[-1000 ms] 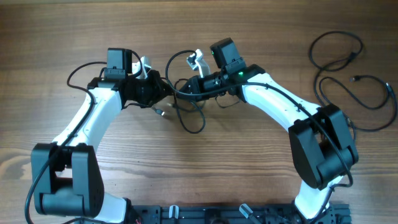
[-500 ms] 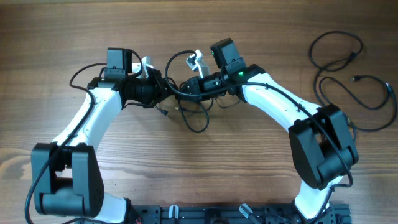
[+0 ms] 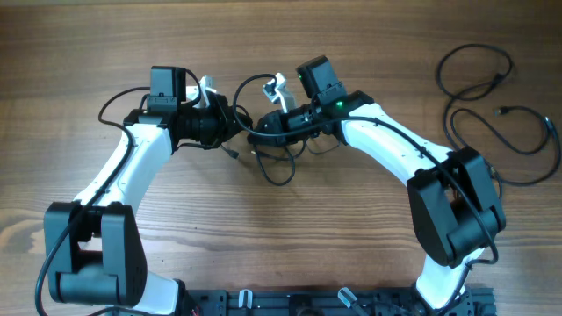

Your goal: Untangle cables

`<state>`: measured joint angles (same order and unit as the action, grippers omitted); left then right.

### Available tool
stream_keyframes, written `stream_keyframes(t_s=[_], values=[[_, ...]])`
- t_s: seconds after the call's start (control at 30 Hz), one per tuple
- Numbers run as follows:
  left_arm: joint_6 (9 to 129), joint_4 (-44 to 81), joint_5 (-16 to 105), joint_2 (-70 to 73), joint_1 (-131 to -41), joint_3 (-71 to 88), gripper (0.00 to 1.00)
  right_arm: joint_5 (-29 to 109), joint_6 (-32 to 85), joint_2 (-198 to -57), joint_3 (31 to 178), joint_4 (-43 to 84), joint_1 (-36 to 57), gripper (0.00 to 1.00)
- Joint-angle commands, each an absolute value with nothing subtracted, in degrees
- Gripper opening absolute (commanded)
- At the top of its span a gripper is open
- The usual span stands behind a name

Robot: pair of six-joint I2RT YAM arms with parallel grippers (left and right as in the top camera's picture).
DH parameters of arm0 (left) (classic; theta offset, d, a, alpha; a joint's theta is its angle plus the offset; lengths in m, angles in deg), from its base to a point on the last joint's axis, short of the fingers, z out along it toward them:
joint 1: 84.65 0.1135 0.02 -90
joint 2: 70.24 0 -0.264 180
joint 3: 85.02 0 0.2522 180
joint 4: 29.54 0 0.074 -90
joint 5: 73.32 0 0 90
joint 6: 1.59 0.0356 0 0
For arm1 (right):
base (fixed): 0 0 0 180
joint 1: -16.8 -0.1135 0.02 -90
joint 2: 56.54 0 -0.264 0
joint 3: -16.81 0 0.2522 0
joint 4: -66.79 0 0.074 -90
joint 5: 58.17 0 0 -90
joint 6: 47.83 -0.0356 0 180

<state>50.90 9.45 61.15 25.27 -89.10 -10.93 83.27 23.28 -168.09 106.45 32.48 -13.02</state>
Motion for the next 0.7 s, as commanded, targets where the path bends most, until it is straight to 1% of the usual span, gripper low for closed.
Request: stream_keyframes(t_s=[0.0, 0.03, 0.1, 0.3, 0.4, 0.53, 0.63, 0.67], values=[[50.0, 9.1, 62.5, 25.9, -89.4, -10.3, 0.04, 84.9, 25.5, -168.6, 106.6, 32.4, -13.8, 0.26], [49.9, 9.1, 62.5, 25.9, -89.4, -10.3, 0.04, 84.9, 25.5, -168.6, 106.6, 32.5, -13.8, 0.25], [49.4, 9.1, 62.5, 25.9, -89.4, -10.3, 0.04, 84.9, 25.5, -168.6, 106.6, 32.4, -13.8, 0.24], [47.5, 7.9, 62.5, 25.9, -89.4, -10.3, 0.04, 83.7, 25.5, -168.6, 106.6, 32.4, -14.5, 0.25], [47.4, 7.8, 62.5, 25.9, -89.4, -10.3, 0.04, 80.4, 25.5, -168.7, 106.6, 31.9, -15.1, 0.25], [47.7, 7.9, 61.4, 25.9, -89.4, -10.3, 0.05, 76.5, 25.5, -168.7, 106.6, 30.6, -15.5, 0.28], [47.7, 9.0, 55.4, 25.9, -89.4, -10.3, 0.07, 72.4, 25.5, -168.7, 106.6, 29.8, -15.5, 0.36], [47.7, 9.3, 53.9, 25.9, -89.4, -10.3, 0.08, 71.5, 25.5, -168.7, 106.6, 29.7, -15.5, 0.38]])
